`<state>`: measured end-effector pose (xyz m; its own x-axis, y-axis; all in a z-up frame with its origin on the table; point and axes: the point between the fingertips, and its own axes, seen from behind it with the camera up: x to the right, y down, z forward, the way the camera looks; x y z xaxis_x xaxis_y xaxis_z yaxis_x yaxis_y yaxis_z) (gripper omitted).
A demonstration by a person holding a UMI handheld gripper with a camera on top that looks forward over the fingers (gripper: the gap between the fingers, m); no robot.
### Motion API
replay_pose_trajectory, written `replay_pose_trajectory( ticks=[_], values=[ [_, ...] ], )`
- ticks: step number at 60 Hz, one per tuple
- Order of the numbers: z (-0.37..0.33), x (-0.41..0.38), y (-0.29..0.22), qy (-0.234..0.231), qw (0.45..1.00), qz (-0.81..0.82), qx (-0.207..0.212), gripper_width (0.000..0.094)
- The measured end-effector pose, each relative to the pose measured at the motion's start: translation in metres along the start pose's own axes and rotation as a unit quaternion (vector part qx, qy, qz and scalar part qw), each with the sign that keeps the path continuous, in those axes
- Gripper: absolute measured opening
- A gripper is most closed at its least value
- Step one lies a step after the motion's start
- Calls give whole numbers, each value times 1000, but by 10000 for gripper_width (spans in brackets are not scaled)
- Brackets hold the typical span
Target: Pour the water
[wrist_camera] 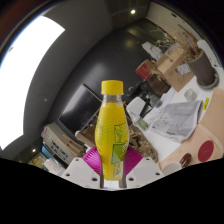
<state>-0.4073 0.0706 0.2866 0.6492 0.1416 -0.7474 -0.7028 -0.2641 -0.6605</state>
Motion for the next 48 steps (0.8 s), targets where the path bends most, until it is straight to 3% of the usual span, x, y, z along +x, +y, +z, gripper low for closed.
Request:
replay_pose_trajectory(
  ticks=[10, 18, 26, 38, 45, 48],
  values=[
    [-20, 47, -66, 70, 974, -209, 46, 248],
    [-34, 119, -84, 144, 938, -315, 36, 248],
    [-46, 195, -68, 193, 911, -364, -3, 248],
    [-56, 273, -23, 225, 900, -367, -60, 247],
    [-61, 303, 0, 241, 900, -354, -80, 250],
    [-61, 303, -1, 238, 901, -355, -69, 253]
  ],
)
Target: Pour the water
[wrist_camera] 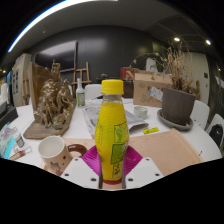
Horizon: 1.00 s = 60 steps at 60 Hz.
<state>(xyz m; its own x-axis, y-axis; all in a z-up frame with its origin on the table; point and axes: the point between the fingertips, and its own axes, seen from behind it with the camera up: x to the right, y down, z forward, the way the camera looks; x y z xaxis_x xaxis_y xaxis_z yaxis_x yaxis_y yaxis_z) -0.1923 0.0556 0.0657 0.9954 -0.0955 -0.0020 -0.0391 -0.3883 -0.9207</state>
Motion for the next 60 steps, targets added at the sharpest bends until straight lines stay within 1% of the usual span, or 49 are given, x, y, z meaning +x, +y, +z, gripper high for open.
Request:
replay_pose_trajectory(
  ticks=[3, 5, 11, 12, 13, 16, 17, 19, 20, 24, 30, 40, 46, 52, 60],
  values=[
    [-1, 0, 0, 2, 1000, -1, 1, 267],
    [-1, -1, 0, 3, 1000, 1, 2, 351],
    [-2, 0, 0, 10, 1000, -2, -1, 481],
    [-2, 1, 2, 13, 1000, -1, -5, 522],
    [-2, 2, 3, 15, 1000, -1, -10, 584],
    [-7, 2, 6, 17, 1000, 3, -23, 831],
    [-9, 2, 7, 17, 1000, 5, -26, 874],
    [-17, 1, 8, 19, 999, 8, -30, 828],
    [-21, 2, 8, 20, 999, 10, -32, 824],
    [-41, 1, 3, 25, 999, 16, -34, 872],
    [-81, -6, -2, 27, 998, 17, -45, 860],
    [-179, -31, -2, 25, 997, 20, -72, 859],
    [-243, -50, -4, 15, 997, 14, -80, 857],
    [-303, -65, -2, 15, 996, 4, -86, 861],
    [-365, -80, -1, 14, 996, -4, -87, 862]
  ],
)
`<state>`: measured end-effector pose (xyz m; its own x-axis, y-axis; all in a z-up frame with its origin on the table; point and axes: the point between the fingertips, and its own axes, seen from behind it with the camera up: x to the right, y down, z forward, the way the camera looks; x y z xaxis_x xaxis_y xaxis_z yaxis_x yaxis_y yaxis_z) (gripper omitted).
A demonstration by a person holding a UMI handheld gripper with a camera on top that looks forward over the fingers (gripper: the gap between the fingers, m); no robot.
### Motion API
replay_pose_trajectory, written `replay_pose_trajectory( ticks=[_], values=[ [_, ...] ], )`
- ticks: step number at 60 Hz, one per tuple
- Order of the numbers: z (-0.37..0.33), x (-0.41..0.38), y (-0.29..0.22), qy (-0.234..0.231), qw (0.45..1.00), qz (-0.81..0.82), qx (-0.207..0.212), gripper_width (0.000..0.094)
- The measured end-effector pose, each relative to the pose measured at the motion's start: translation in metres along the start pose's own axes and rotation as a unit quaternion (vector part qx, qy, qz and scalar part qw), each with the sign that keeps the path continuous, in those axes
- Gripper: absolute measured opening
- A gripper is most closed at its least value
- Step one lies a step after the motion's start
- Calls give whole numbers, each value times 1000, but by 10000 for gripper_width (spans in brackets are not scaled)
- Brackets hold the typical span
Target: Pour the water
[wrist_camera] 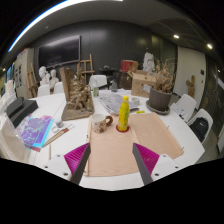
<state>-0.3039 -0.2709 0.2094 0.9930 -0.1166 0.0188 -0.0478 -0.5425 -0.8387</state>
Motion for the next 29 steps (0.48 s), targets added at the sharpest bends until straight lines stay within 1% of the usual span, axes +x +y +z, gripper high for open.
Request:
replay_pose_trajectory(
  ticks=[14, 29],
  values=[
    [-56, -10, 8, 6, 1000, 3, 5, 863],
    [-75, -1, 9, 23, 1000, -15, 9, 863]
  ],
)
